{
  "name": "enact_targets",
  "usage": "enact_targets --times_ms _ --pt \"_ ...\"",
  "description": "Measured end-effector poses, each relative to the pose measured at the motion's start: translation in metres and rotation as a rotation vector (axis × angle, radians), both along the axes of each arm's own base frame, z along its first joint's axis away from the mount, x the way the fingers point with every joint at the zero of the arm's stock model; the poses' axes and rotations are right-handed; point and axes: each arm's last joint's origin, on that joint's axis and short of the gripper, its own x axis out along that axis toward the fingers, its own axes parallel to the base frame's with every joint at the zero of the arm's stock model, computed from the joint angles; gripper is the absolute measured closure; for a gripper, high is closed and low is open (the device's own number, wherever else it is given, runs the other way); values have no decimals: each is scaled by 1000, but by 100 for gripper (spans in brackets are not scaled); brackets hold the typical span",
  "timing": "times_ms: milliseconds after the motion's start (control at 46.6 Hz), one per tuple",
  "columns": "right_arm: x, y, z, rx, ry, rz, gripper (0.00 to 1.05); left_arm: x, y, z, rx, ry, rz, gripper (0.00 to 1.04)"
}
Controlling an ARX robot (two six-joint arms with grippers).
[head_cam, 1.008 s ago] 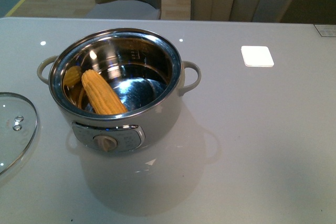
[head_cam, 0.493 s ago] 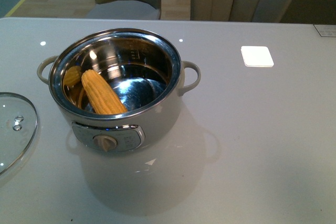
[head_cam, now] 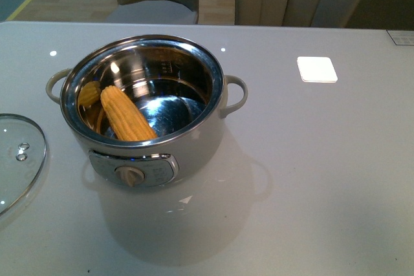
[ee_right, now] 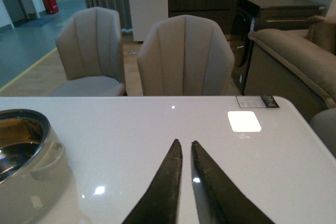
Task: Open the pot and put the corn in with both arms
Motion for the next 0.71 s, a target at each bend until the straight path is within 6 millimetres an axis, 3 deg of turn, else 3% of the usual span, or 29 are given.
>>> enact_targets --times_ms 86,450,707 --pt "0 0 0 0 0 0 81 0 0 0 0 0 0 7" --pt "0 0 0 0 0 0 9 0 0 0 0 0 0 7" --pt "0 0 0 0 0 0 9 0 0 0 0 0 0 7"
